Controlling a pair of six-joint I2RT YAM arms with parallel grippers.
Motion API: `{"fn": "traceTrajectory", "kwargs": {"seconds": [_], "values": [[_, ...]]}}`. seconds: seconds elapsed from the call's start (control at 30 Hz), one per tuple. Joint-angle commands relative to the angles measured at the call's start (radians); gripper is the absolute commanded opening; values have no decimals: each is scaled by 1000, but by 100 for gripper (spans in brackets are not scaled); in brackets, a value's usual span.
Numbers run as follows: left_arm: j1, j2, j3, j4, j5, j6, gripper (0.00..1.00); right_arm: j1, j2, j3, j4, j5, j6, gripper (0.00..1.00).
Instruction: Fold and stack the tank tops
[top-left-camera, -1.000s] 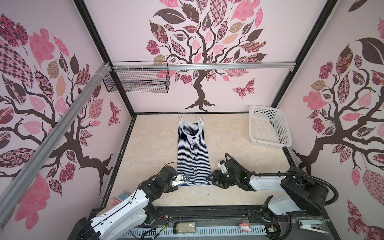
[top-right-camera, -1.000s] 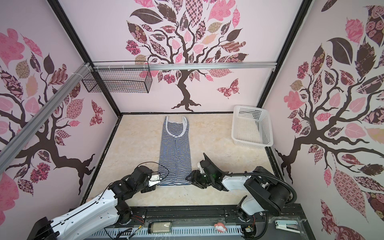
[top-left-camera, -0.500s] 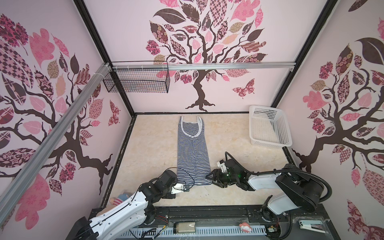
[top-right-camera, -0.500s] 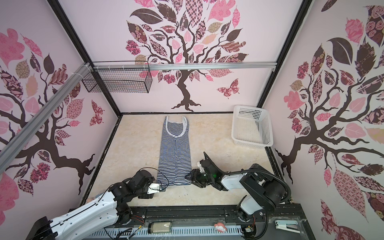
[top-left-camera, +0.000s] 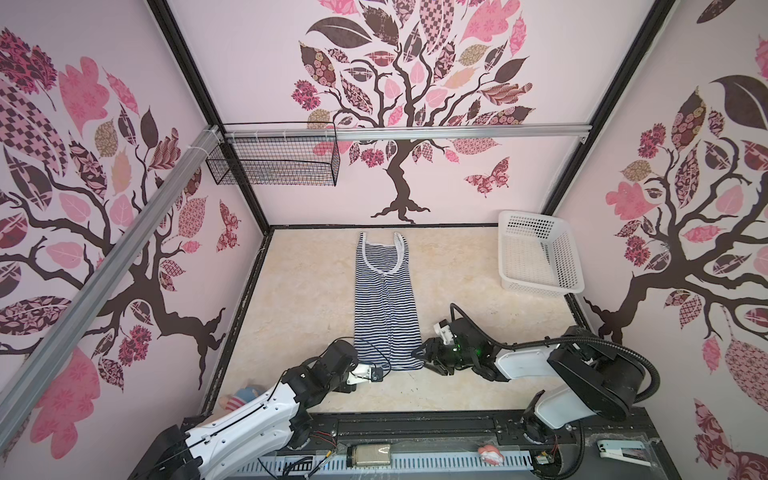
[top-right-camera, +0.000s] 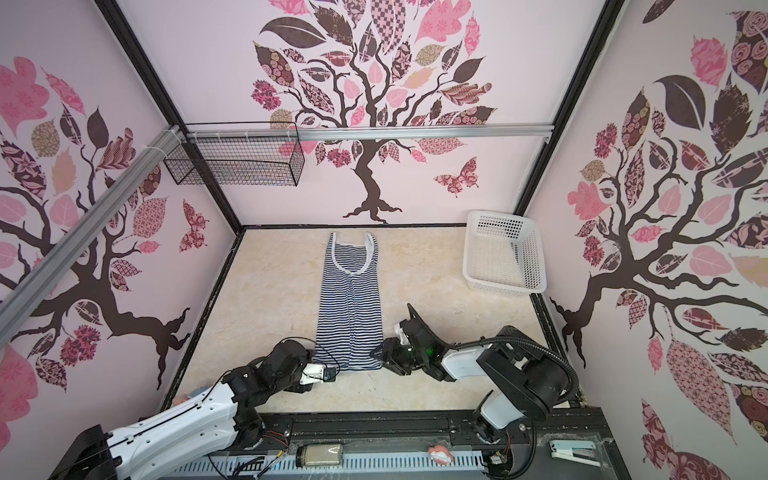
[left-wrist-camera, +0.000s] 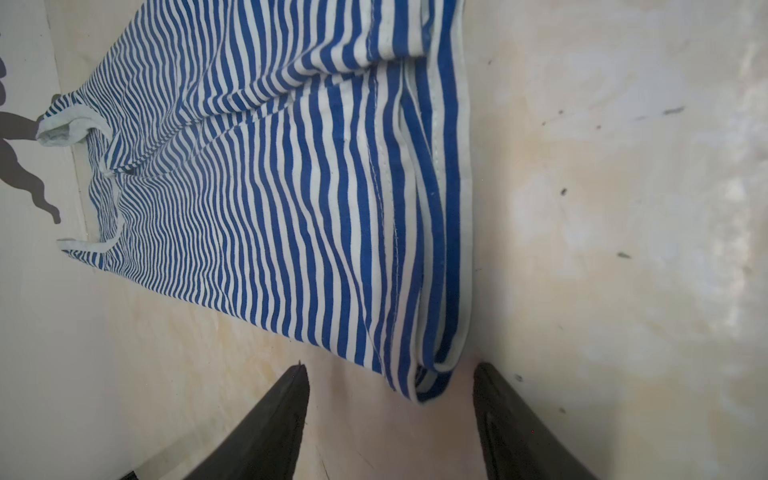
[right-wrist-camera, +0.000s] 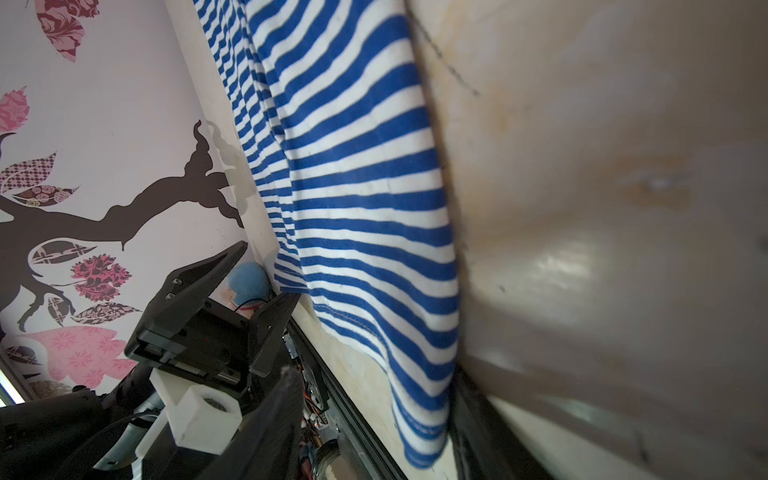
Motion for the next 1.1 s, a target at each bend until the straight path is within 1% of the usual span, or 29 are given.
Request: {"fn": "traceTrajectory", "kwargs": {"seconds": [0.0, 0.1, 0.17, 0.27, 0.47, 0.6, 0.73, 0.87, 1.07], "values": [[-11, 16, -21, -8, 6, 12, 65, -2, 8, -21, -99, 22, -9, 56], [-20, 22, -21, -14, 10, 17, 58, -2, 2, -22, -114, 27, -16, 51], [-25, 21, -18, -20, 12, 13, 49, -2, 4, -21, -120, 27, -17, 47], [-30, 23, -14, -23, 19, 4, 42, -2, 3, -23, -131, 30, -17, 40], [-38, 34, -17, -10, 26, -1, 42, -2, 12, -21, -130, 27, -21, 37], [-46, 51, -17, 2, 33, -3, 42, -2, 22, -11, -136, 27, -25, 41], [-48, 72, -6, -3, 48, -14, 42, -1, 27, 4, -157, 31, -36, 41], [-48, 81, -3, -4, 62, -22, 42, 0, 24, 12, -175, 35, -44, 37], [-48, 77, -12, -8, 58, -30, 40, 2, 12, 16, -193, 36, -50, 27]]}}
